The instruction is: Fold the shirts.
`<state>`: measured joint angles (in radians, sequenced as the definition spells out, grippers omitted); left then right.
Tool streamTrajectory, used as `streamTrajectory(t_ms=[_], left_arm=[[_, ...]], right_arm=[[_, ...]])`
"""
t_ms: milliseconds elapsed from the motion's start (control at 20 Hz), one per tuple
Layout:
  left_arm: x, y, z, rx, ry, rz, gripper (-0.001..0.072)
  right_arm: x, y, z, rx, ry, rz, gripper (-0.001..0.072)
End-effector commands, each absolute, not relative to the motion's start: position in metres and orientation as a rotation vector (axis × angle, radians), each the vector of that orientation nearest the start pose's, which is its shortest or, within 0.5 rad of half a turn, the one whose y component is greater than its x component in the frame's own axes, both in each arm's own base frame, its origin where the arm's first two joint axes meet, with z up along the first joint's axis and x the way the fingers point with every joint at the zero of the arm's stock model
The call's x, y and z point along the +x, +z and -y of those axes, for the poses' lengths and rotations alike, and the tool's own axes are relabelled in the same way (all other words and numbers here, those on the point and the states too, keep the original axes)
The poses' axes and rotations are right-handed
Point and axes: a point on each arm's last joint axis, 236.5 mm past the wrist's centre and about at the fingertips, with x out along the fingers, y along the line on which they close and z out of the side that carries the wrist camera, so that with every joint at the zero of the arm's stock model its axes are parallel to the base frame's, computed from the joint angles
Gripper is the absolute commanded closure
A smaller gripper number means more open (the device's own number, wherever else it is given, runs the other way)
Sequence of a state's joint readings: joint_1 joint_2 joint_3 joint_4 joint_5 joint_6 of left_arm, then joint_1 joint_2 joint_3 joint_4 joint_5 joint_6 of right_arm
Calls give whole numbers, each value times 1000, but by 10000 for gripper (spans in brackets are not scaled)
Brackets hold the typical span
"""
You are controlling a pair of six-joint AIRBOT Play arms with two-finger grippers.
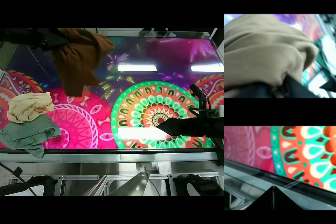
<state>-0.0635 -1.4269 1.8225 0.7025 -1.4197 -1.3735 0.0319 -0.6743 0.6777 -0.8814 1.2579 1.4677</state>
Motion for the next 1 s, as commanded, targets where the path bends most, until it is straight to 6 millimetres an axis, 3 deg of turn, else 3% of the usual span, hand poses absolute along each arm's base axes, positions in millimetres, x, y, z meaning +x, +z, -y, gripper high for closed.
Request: streamTrajectory(t_ms=[0,100,150,250,350,500,600,750,850,950], left_arm=[[364,213,245,-348,-963,-1062,-13],[353,202,249,-339,-981,-1112,-11],[352,200,244,-338,-977,-1128,-10],[354,181,213,-290,-894,-1196,-10],[351,147,166,-188,-739,-1311,-10],[339,91,128,-229,-566,-1404,-10],[325,45,115,-306,-494,-1444,-10],[310,-22,103,-375,-397,-1462,-9],[314,-48,105,-383,-382,-1429,-7],[331,-54,120,-459,-419,-1364,3]], right_arm=[[227,64,-151,481,526,-1179,633],[228,65,-151,482,524,-1173,186],[231,66,-151,487,521,-1162,150],[234,66,-152,497,521,-1156,149],[240,60,-151,508,506,-1167,135],[270,43,-152,520,491,-1141,134],[300,30,-161,588,508,-1107,135],[329,7,-192,733,621,-1098,137],[339,-20,-214,798,673,-1111,138],[342,-49,-238,827,711,-1150,138]])
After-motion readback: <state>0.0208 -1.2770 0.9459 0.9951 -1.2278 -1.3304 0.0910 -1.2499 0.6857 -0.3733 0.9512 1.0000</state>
